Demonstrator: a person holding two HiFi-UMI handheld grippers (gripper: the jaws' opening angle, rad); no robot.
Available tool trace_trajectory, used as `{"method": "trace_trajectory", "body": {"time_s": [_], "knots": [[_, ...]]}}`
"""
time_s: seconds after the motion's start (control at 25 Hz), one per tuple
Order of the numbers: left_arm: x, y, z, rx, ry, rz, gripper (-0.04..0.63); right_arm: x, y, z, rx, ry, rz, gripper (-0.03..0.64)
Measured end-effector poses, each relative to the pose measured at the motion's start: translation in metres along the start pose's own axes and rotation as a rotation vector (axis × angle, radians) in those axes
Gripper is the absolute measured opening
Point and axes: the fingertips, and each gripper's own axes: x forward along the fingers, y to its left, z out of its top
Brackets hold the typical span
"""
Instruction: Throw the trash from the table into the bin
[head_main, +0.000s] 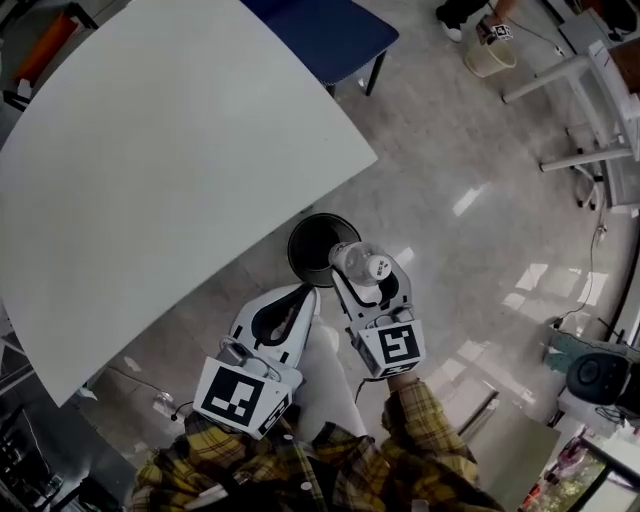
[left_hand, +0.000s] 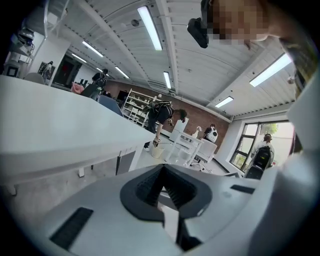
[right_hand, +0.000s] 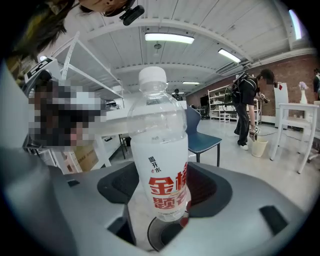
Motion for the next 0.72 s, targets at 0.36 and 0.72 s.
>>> {"method": "trace_trajectory", "body": {"time_s": [0.36, 0.72], "knots": [[0.022, 0.024, -0.063, 0.001, 0.009, -0.018, 0.006, 0.043, -0.014, -0.107, -0.008, 0.066, 0.023, 0.29], [0.038, 0.043, -0.104, 0.012, 0.008, -0.016, 0.006, 0.077, -0.029, -0.193, -0.033, 0.154, 0.054, 0.291]]}}
